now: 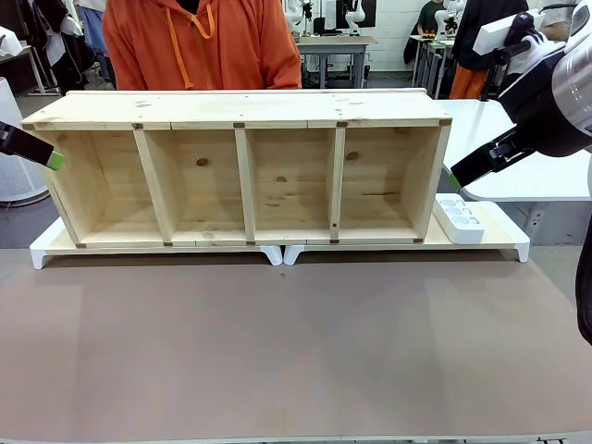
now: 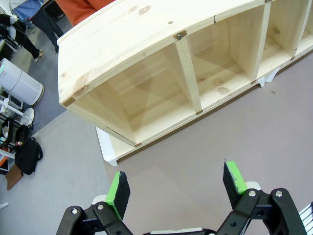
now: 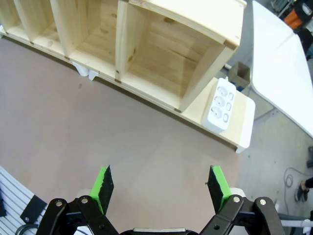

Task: Perform cable management.
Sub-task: When the cord part of the Power Cable appears at the lower middle area of the table and stops, grasp the cord part of the Power Cable.

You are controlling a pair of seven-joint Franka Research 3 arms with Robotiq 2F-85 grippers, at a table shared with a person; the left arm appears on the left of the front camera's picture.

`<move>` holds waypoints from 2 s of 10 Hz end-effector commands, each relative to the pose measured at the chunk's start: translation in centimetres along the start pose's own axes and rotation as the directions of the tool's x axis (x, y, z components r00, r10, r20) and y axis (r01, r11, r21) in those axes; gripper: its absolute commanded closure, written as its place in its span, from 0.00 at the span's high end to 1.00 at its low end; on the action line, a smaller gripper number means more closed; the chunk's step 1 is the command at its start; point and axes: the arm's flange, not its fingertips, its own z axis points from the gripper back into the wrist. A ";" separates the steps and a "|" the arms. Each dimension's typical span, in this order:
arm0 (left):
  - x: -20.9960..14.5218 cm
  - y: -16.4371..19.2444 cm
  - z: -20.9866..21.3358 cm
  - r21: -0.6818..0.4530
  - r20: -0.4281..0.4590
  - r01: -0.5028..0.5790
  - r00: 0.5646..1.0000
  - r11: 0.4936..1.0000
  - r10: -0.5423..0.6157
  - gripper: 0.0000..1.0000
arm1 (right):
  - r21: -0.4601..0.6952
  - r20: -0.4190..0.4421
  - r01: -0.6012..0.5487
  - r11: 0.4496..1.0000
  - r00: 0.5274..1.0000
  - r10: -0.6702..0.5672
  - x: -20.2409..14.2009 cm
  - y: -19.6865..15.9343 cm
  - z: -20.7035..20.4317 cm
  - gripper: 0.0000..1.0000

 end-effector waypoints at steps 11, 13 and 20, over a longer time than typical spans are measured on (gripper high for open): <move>0.1 0.1 -0.2 -0.001 0.005 -0.002 1.000 1.000 0.002 1.00 | 0.001 0.003 -0.006 1.000 1.000 0.006 0.1 -0.2 -0.1 1.00; 0.1 0.1 -0.2 -0.001 0.005 -0.002 1.000 1.000 0.002 1.00 | 0.001 0.003 -0.006 1.000 1.000 0.006 0.1 -0.2 -0.1 1.00; 0.1 0.1 -0.2 -0.001 0.005 -0.002 1.000 1.000 0.002 1.00 | 0.001 0.003 -0.006 1.000 1.000 0.006 0.1 -0.2 -0.1 1.00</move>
